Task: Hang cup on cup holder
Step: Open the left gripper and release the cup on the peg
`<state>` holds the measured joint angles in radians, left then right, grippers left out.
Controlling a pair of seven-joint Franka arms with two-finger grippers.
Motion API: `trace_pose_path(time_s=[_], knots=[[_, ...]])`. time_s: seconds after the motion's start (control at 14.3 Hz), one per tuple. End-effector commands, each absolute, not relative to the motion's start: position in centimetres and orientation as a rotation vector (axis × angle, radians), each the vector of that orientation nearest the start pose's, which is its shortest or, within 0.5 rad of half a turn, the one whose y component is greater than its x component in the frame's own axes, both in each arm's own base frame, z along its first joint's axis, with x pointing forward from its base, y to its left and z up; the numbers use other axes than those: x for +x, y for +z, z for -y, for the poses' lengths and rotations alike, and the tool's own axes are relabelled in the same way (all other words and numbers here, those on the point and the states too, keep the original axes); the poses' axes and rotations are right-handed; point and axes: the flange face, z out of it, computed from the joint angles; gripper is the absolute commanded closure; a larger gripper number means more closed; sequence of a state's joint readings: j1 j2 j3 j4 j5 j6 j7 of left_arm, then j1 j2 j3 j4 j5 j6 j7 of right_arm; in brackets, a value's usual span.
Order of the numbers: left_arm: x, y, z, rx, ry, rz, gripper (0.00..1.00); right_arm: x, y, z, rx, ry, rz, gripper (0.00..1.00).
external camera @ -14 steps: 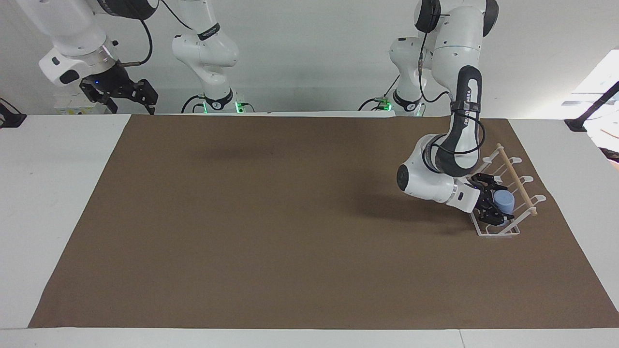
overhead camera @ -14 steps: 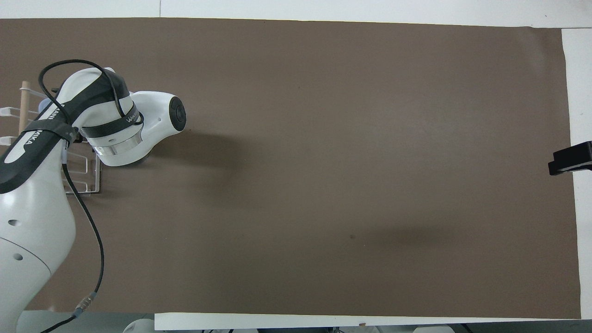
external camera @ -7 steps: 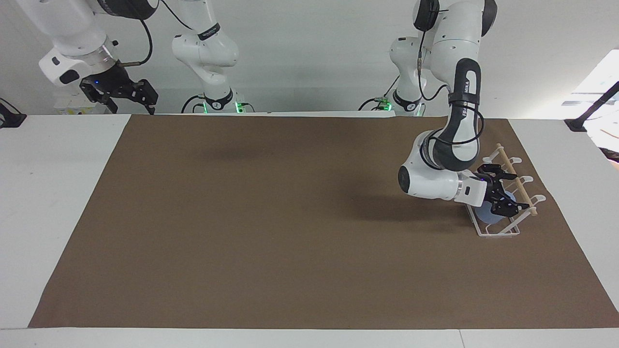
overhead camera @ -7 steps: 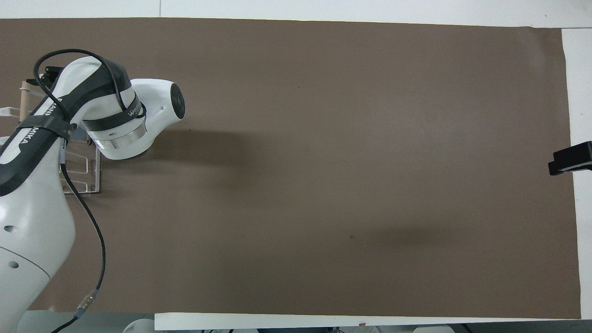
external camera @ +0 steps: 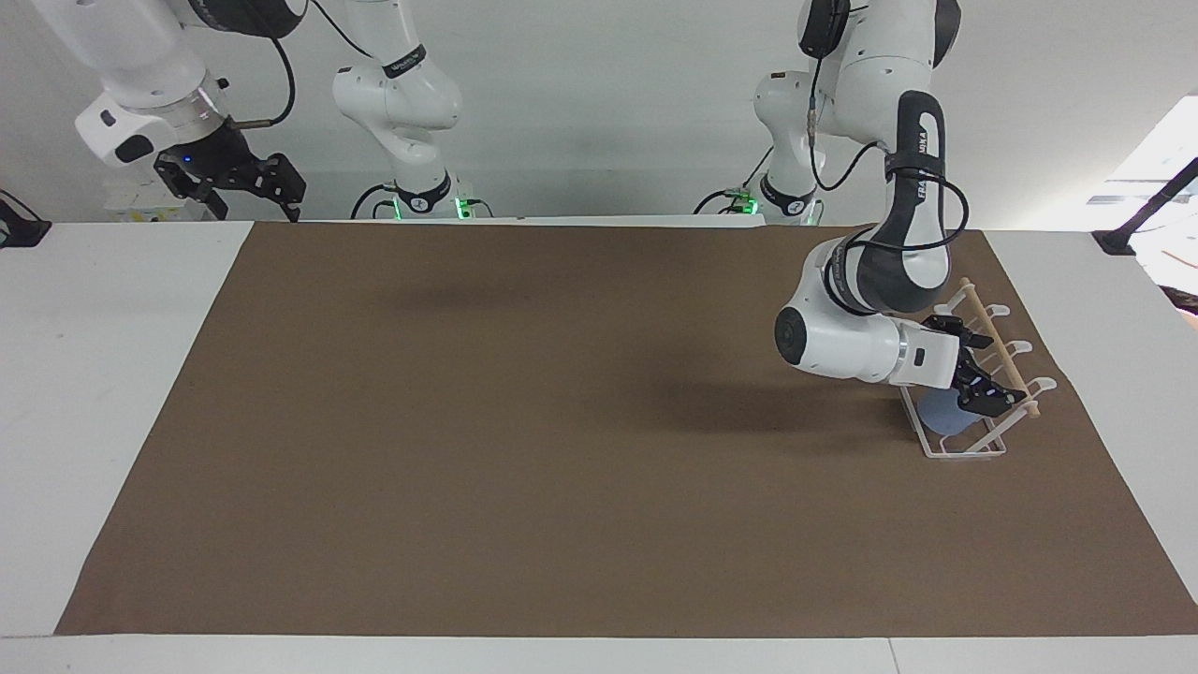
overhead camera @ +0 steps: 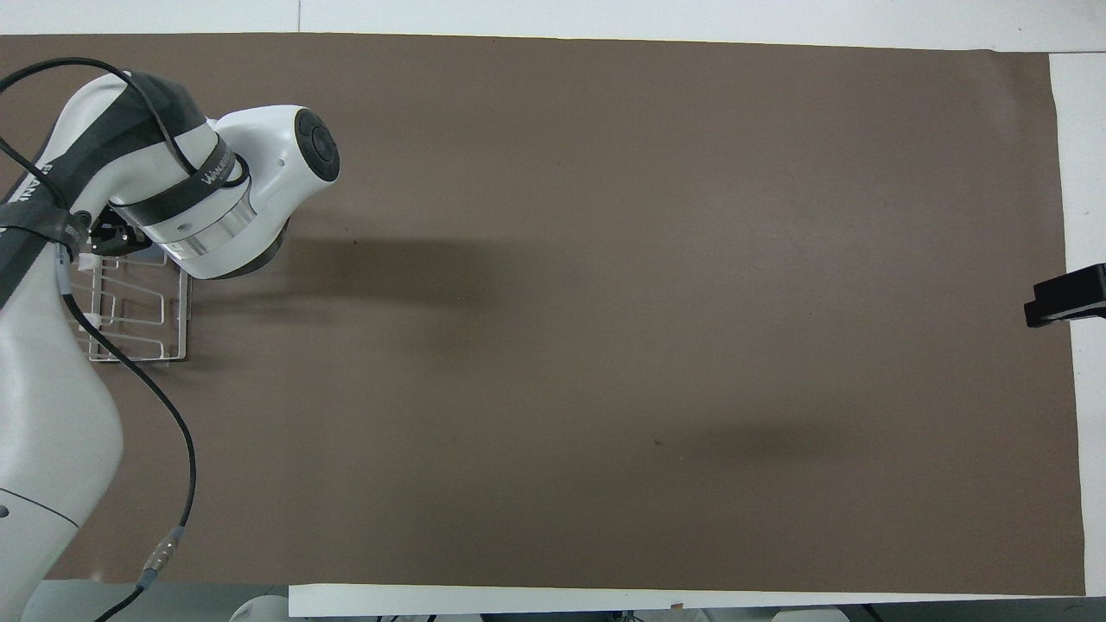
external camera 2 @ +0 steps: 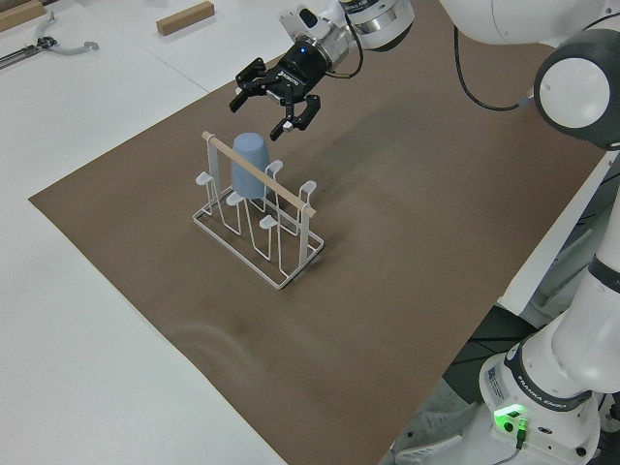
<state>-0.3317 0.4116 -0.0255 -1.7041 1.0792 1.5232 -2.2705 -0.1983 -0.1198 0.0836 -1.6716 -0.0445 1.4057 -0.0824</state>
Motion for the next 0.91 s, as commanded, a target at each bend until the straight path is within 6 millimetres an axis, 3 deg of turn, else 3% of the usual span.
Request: trace_pose_path(time_s=[0.0,0.14,0.21,0.28,0.56,0.84], knots=[[61.4,36.5,11.3,-1.493,-0.961,1.631,0.01,49.2,62.9,6.1,-3.184,0.255,-0.068,0.01],[61.8,37.2,10.9,-1.496,-0.956,1.654,0.01,49.2,62.9,6.1,-3.184,0.255,-0.068,0.01],[62.3,38.3,9.5,-1.514,-0.926,1.711,0.01,49.2,63.0,6.1,-3.184,0.253,-0.068,0.01],[62.4,40.3,8.4,-1.550,-0.891,1.761,0.01,49.2,62.9,6.1,-3.184,0.255,-0.068,0.01],[62.1,46.4,4.8,-1.720,-0.746,1.685,0.01,49.2,62.9,6.1,-3.184,0.255,-0.068,0.01],[61.2,50.3,0.8,-1.945,-0.488,1.630,0.01,49.2,62.9,6.1,-3.184,0.255,-0.070,0.01]])
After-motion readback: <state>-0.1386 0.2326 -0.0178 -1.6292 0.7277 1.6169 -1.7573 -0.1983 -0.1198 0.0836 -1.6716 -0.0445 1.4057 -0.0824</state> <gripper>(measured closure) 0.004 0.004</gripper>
